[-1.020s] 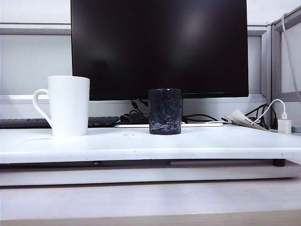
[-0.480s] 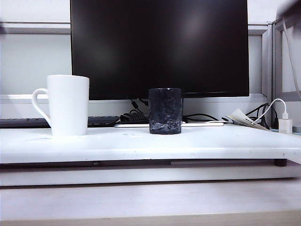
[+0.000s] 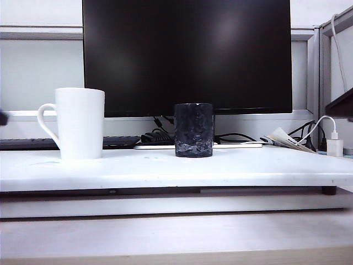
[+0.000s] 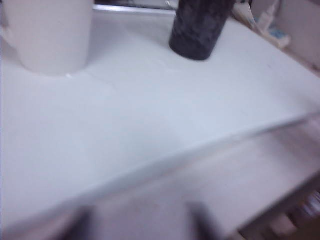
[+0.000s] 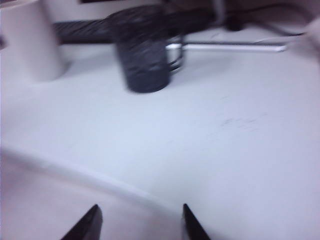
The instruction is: Carefully pick up the black cup and pour some water from the black cup into the white cup.
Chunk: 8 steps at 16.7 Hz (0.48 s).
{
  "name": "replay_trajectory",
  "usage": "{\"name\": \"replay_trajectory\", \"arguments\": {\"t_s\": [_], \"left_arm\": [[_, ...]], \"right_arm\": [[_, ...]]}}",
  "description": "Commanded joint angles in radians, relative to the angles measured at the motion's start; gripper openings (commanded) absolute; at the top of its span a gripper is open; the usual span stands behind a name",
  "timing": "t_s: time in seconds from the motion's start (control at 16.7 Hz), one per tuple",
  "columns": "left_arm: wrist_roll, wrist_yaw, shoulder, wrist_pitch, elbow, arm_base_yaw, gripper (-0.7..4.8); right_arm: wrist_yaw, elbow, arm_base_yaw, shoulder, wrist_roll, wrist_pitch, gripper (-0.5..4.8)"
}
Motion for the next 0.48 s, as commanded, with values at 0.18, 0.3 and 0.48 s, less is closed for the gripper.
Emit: {"name": "replay_trajectory", "arguments": {"t_s": [0.18, 0.3, 0.48], "left_arm": [[0.021, -0.069, 0.000, 0.052, -0.034, 0.003, -0.06], [0.015, -0.069, 0.000, 0.051, -0.033, 0.003, -0.05], [0.019, -0.068, 0.000, 0.049, -0.033, 0.003, -0.05]], "right_arm": [[0.095, -0.007, 0.000, -0.002, 0.003, -0.043, -0.05], [0.093, -0.007, 0.000, -0.006, 0.002, -0.043, -0.05], [0.093, -0.007, 0.000, -0.007, 0.003, -0.043, -0.05]]}}
